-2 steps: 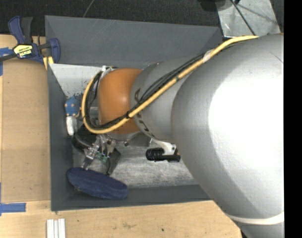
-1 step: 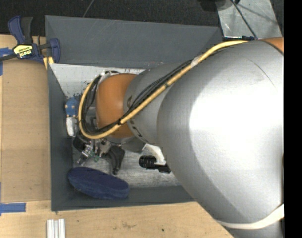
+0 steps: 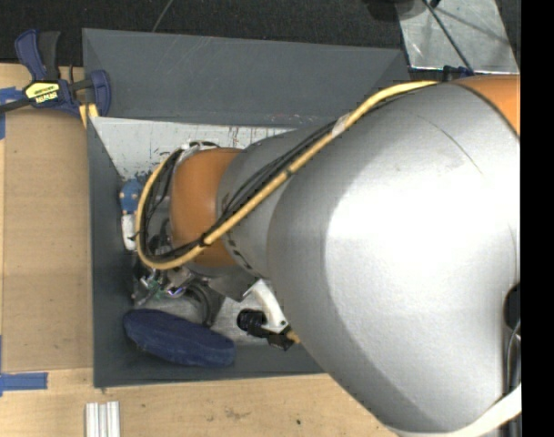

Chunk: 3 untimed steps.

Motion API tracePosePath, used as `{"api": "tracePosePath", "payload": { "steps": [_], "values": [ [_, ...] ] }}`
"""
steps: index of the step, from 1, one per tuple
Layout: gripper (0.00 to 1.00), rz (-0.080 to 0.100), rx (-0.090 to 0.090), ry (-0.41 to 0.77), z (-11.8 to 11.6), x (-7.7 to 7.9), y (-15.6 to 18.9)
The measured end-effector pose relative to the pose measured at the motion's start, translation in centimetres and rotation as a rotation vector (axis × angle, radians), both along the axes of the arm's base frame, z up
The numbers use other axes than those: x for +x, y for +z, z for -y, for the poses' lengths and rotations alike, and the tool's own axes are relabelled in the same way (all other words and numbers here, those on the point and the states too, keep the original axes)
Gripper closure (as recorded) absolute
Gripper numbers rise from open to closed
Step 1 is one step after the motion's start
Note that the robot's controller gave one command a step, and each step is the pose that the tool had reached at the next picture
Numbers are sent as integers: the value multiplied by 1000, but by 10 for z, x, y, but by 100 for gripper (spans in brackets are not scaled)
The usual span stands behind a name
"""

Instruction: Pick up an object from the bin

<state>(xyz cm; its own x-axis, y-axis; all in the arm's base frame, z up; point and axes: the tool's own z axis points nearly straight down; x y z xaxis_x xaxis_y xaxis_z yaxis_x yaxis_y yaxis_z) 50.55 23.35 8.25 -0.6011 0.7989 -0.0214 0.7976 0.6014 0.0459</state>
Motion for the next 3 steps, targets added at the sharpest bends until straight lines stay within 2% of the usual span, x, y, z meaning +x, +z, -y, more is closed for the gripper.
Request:
{"api": "tracePosePath", "payload": {
  "steps": [1,2,3],
  "values": [
    [100,5,-2,-4,2,2,1],
    [100,-50,-13,-2,4,2,31],
    [100,-49,-11,1,5,3,116]
  ]
}}
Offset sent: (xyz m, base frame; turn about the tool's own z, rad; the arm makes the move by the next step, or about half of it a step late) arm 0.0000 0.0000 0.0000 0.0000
